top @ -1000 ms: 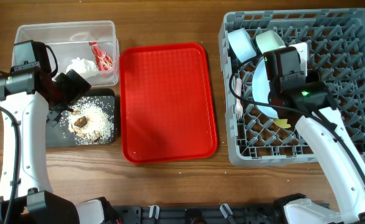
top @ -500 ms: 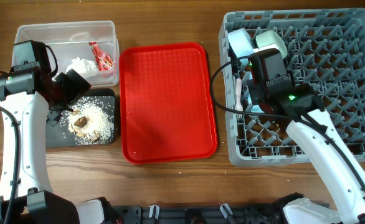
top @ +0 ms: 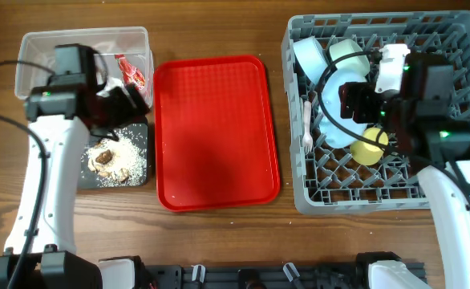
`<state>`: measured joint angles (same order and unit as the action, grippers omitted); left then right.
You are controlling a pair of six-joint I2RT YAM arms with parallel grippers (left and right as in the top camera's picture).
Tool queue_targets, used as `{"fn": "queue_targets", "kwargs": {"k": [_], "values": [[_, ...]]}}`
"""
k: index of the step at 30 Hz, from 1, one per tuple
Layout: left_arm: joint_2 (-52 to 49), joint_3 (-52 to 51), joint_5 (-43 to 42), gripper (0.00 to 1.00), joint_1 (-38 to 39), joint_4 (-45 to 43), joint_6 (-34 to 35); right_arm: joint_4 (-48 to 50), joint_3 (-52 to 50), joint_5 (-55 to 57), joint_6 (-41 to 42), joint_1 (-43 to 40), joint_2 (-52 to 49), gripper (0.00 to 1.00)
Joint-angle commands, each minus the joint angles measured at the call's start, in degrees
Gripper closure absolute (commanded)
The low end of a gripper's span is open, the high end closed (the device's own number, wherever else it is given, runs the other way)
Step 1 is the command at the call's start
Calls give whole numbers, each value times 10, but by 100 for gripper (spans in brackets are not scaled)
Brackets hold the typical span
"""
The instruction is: Sort waste into correct bins and load items into the dishwasher rack
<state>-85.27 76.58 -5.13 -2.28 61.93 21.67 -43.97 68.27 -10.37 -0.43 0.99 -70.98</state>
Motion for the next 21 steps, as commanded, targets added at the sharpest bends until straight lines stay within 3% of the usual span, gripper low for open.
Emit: {"fn": "queue_targets", "kwargs": {"k": [1, 6, 10, 16, 21], "values": [[9, 4, -6, 0, 28, 53, -35, -45, 6, -116, -33, -11, -18, 14], [51, -8, -6, 0, 28, 119, -35, -111, 4, -46, 33, -11, 3, 11], [213, -90, -6, 0, 28, 68, -40, -77, -72, -26, 22, -11, 117, 0], [443, -209, -6, 0, 28, 15, -45, -52, -174, -13, 21, -11, 339, 0], [526, -210, -6, 0, 28, 20, -46, -89, -174, -13, 21, -11, 386, 0]]}}
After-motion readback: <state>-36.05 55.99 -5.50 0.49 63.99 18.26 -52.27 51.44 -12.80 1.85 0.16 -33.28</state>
